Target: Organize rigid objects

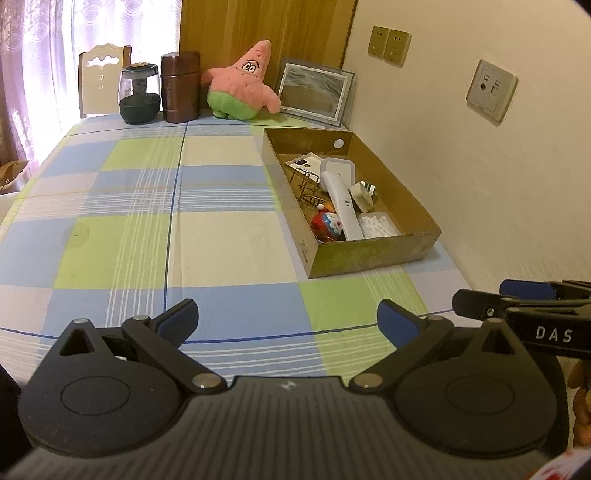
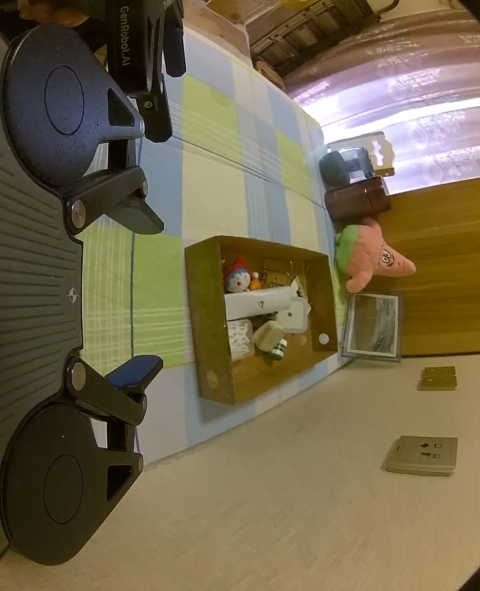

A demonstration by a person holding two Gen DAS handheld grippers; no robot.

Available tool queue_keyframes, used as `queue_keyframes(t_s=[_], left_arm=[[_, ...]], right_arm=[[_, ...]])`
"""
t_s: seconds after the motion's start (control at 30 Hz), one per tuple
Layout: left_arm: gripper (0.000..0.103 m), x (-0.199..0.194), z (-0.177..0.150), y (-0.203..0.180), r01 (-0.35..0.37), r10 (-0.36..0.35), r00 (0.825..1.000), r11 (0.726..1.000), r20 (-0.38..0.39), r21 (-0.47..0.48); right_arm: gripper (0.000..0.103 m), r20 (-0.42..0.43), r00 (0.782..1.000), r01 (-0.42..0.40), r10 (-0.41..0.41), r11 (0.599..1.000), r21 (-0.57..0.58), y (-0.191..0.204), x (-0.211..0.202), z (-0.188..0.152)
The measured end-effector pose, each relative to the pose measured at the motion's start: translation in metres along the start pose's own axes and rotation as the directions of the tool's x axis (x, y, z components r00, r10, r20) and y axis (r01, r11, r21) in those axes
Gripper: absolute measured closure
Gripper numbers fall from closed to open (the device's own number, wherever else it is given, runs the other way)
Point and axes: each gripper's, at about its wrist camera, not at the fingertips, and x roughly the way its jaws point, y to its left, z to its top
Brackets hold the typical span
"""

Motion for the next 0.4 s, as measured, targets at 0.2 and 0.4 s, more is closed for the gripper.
queue_keyframes(t_s=[0.2, 0.4], left_arm=[[0.001, 0.0010, 0.0007, 0.0008, 0.001, -0.001, 1.000, 1.000, -0.007, -0.004], [0.001, 0.0027, 0.0011, 0.0004, 0.008, -0.009, 1.000, 1.000, -0.012, -0.008]], right_arm=[[0.034, -0.001, 1.000, 0.003, -0.003, 1.000, -0.001, 0.0007, 0.0013, 0.0003], [0.034, -0.001, 1.000, 0.005, -0.005, 1.000, 0.004, 0.0005, 0.0027, 0.0005]])
